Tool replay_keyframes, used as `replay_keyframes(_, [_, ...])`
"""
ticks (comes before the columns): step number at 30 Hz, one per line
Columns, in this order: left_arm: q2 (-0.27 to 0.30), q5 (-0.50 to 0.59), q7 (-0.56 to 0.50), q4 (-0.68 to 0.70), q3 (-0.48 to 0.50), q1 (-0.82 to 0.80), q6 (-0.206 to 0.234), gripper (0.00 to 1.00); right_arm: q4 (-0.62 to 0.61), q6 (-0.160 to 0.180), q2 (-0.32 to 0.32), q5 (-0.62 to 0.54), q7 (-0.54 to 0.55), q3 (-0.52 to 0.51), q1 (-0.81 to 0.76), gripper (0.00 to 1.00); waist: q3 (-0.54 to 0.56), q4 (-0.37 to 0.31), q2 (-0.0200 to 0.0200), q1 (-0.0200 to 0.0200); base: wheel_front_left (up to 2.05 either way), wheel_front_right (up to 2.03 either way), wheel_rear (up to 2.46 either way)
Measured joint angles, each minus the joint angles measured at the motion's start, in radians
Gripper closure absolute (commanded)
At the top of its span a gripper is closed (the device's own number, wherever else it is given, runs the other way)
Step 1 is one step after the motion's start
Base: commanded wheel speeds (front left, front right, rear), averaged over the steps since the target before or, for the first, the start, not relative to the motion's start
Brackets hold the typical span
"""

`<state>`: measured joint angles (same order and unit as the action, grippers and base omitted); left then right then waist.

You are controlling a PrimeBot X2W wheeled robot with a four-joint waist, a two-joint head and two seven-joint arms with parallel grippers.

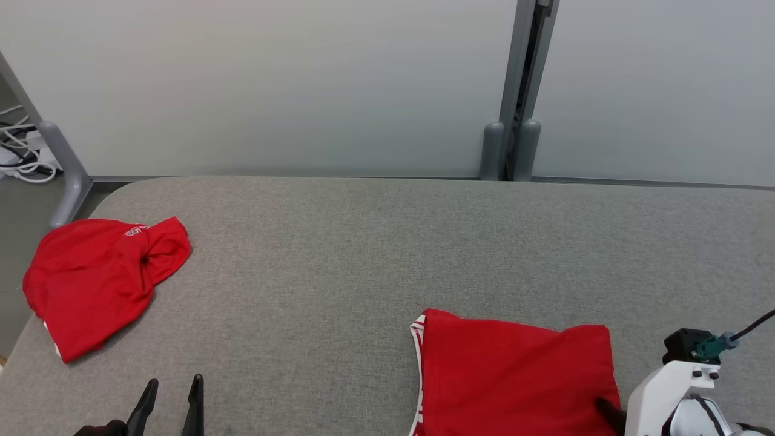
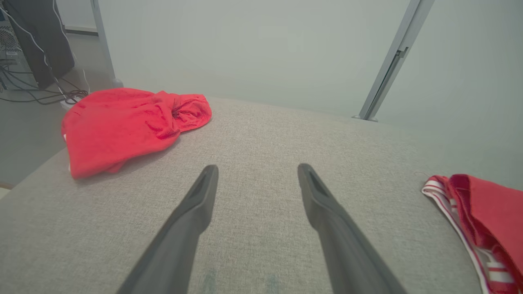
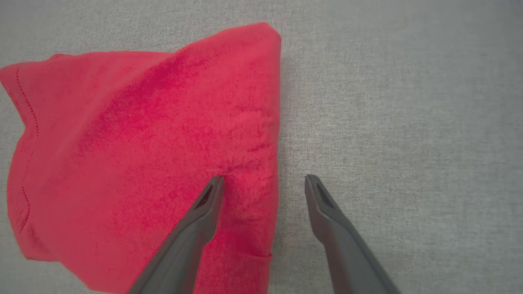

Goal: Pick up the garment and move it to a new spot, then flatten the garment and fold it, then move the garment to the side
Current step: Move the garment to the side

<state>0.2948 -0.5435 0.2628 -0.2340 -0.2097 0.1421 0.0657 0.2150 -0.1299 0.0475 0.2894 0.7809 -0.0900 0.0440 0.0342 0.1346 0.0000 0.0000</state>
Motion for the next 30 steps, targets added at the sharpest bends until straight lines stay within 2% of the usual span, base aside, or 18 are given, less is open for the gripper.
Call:
replay_keyframes(4, [0.001,0.002,-0.007,-0.003,-0.011,-0.011,-0.005,0.00,0.057,0.000,0.001,-0.052,-0.016,-0.003,0.010,0.00,-0.014,0.026,0.0000,0.0000,0.00,0.00,0.00])
replay_keyframes(9, [0.004,0.004,-0.008,-0.003,-0.015,-0.015,-0.007,0.00,0.138,0.000,0.003,-0.035,-0.043,0.017,0.049,0.00,-0.032,0.044,0.0000,0.0000,0.00,0.00,0.00])
replay_keyframes(10, [0.005,0.005,-0.009,-0.002,-0.016,-0.018,-0.006,0.00,0.154,0.000,0.005,-0.025,-0.048,0.025,0.060,0.10,-0.034,0.044,0.0000,0.0000,0.00,0.00,0.00])
replay_keyframes(11, [0.005,0.005,-0.009,0.000,-0.017,-0.021,-0.006,0.00,0.166,0.001,0.009,-0.007,-0.053,0.034,0.069,0.58,-0.037,0.045,0.0000,0.0000,0.00,0.00,0.00])
replay_keyframes(12, [0.006,0.005,-0.010,0.002,-0.018,-0.023,-0.006,0.00,0.176,0.001,0.012,-0.003,-0.063,0.047,0.076,0.86,-0.039,0.044,0.0000,0.0000,0.00,0.00,0.00])
replay_keyframes(13, [0.007,0.006,-0.012,0.006,-0.019,-0.024,-0.004,0.00,0.184,0.001,0.014,-0.010,-0.070,0.064,0.085,1.00,-0.041,0.043,0.0000,0.0000,0.00,0.00,0.00])
replay_keyframes(19, [0.010,0.009,-0.011,0.034,-0.015,-0.028,0.003,0.00,0.183,-0.001,-0.003,-0.098,-0.095,0.105,0.140,1.00,-0.061,0.010,0.0000,0.0000,0.00,0.00,0.00])
replay_keyframes(23, [0.002,0.007,-0.007,0.067,-0.016,-0.059,-0.005,0.00,0.159,-0.001,-0.001,-0.206,-0.117,0.044,0.216,1.00,-0.093,-0.032,0.0000,0.0000,0.00,0.00,0.00])
replay_keyframes(30, [-0.001,0.029,-0.008,0.128,-0.034,-0.159,-0.017,0.00,0.135,-0.001,0.105,-0.300,-0.137,-0.089,0.329,1.00,-0.198,-0.100,0.0000,0.0000,0.00,0.00,0.00])
